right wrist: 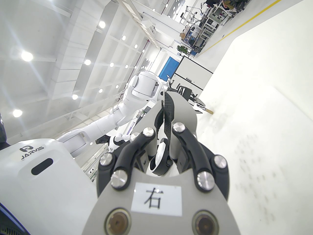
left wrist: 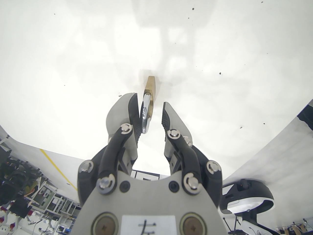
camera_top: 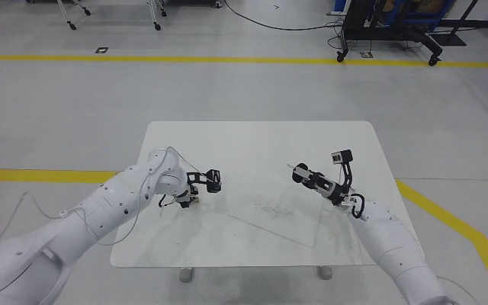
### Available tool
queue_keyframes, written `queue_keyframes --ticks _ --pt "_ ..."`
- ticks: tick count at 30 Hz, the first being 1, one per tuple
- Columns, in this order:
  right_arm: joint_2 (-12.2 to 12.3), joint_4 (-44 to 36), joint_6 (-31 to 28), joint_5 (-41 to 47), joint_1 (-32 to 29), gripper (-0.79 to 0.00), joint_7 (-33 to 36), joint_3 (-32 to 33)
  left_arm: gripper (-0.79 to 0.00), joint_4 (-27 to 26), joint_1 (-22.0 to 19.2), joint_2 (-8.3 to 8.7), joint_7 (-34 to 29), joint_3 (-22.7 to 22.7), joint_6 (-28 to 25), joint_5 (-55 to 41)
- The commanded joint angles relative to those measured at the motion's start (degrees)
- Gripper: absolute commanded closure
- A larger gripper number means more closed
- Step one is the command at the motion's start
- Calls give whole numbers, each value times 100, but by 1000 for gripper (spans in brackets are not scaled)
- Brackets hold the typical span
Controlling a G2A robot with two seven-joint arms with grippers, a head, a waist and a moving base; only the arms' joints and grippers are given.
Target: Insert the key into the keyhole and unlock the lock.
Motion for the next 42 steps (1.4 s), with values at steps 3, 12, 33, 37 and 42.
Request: queue_keyframes --ticks 3,12,33,37,42 --pt "0 0 0 0 0 0 0 0 -95 13 -25 -3 -3 28 4 -42" --pt "0 0 0 0 0 0 0 0 0 11 -74 22 43 56 -42 -126" --pt "0 0 0 0 0 0 0 0 0 219 332 -11 2380 -938 1276 -780" --pt "0 0 0 0 0 0 0 0 0 99 464 -96 2997 -1114 1880 -879" --pt "0 0 0 0 0 0 0 0 0 19 478 -97 3050 -1101 1942 -728"
